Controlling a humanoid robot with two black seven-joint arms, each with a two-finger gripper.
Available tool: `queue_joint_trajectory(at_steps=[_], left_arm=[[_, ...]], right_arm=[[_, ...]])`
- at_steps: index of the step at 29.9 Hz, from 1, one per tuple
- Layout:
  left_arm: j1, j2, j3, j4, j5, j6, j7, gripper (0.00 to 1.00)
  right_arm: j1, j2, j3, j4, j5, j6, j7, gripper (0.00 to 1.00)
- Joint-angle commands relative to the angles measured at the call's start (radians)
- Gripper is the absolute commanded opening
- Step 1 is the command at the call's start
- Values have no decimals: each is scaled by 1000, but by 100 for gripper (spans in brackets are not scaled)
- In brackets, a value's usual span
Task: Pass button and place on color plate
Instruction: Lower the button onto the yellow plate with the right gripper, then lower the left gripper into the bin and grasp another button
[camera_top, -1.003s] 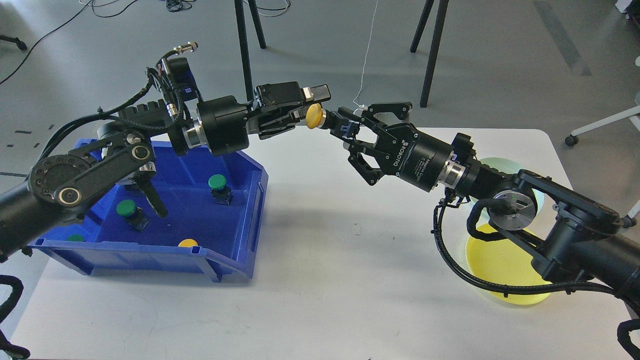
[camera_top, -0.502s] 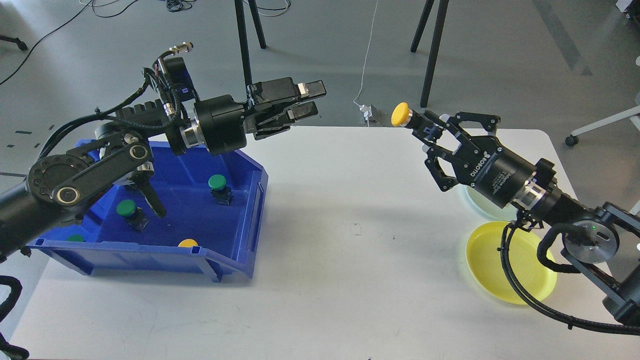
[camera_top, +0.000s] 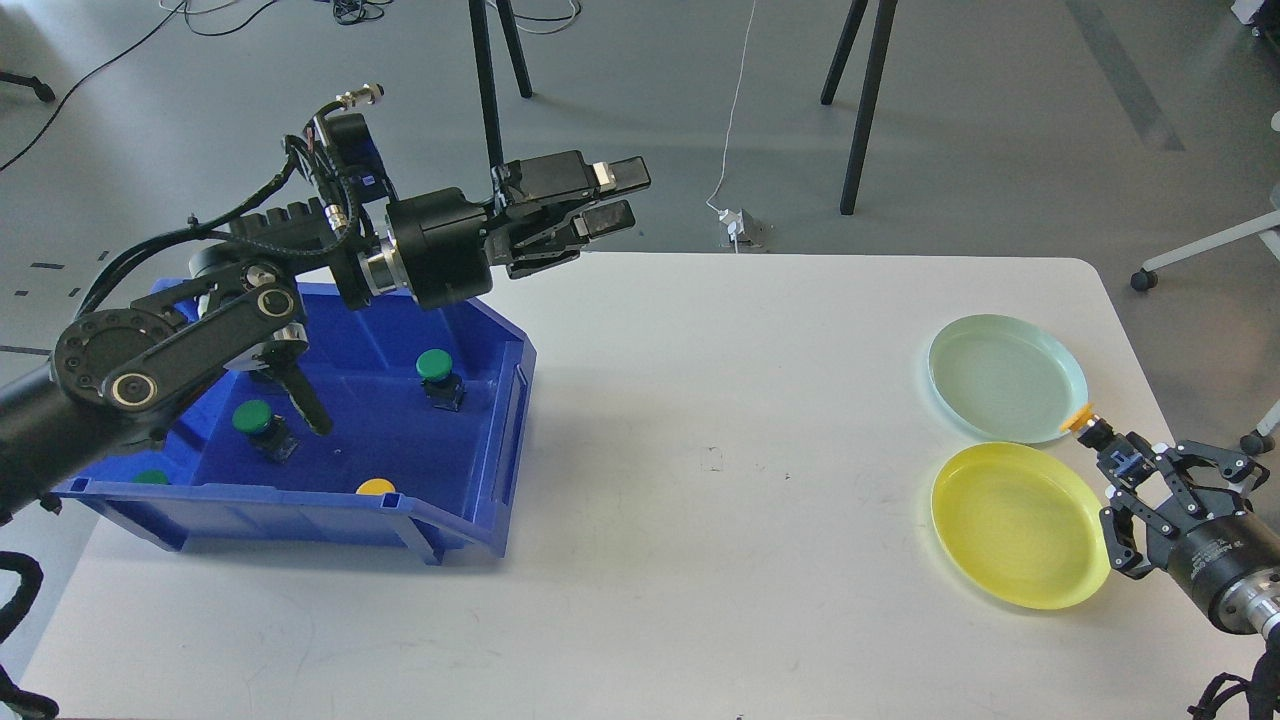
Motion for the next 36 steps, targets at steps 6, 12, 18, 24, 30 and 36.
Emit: queue_joint_trajectory(at_steps=[6,12,18,24,30,36], left_arm=[[0,0,0,5,-7,0,0,72],[0,12,0,11,-57,0,0,74],[-5,127,0,-8,-57,0,0,76],[-18,274,10,-15,-15,0,0,80],[-17,373,10,-29,250,0,0,81],[-9,411,17,-63,544,0,0,81]], right_arm=[[68,1,-169,0,-194,-196,-10,1],[86,12,-177,0,-194,-198,-9,31],[91,12,-178,-1,-193,-195,-12,54],[91,15,-178,6,-190,-192,-12,64],[97,27,-157,51,-187,-163,-12,77],[179,41,-76,117,-184,-49,-22,96]])
